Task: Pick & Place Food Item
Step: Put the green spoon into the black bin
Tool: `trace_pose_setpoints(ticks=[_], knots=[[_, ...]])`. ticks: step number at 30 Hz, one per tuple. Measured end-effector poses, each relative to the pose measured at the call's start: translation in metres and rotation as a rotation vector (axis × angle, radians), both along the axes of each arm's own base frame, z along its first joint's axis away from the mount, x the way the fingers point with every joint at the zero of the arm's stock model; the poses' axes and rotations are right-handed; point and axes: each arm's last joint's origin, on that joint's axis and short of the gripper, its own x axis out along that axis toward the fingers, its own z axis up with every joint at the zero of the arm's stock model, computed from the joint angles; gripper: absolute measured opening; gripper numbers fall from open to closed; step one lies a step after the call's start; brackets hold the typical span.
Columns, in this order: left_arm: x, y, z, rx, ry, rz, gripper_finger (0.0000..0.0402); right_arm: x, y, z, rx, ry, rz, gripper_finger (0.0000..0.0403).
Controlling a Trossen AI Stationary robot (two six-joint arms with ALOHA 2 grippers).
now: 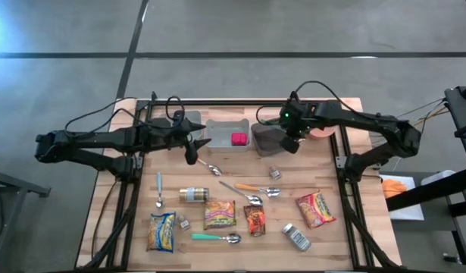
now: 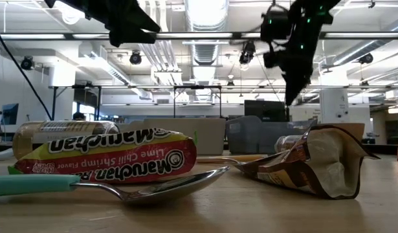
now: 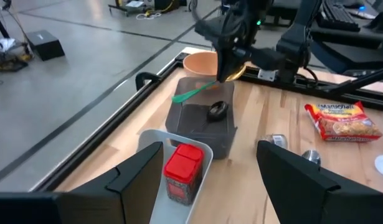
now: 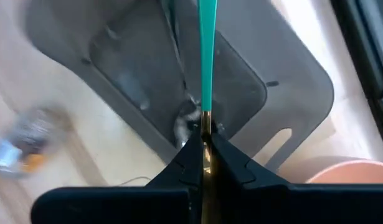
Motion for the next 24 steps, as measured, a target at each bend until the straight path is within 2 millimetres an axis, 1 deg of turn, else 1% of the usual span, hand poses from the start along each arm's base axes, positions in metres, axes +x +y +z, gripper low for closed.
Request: trace_pose_setpoints(ticks=[6, 13, 17, 21, 24], knots=[[-0.002, 0.0, -0.004, -0.068, 0.023, 0.027, 0.0262, 0.003, -0.013, -0.023, 0.038, 0.087, 0.142, 0.0011], [-0.001, 0.0, -0.003, -0.113, -0.009, 0.049, 0.0262, 0.024, -0.027, -0.027, 0.017, 0.132, 0.286, 0.0011], [-0.001, 0.0, -0.001, -0.115, -0.028, 0.054, 0.0262, 0.035, -0.038, -0.032, 0.021, 0.15, 0.306, 0.0011], [-0.001, 0.0, -0.001, -0.113, -0.029, 0.059, 0.0262, 0.039, -0.047, -0.046, 0.049, 0.189, 0.308, 0.0011], [-0.001, 0.001, -0.001, -0.121, -0.036, 0.086, 0.0262, 0.039, -0.053, -0.057, 0.072, 0.208, 0.294, 0.0011]])
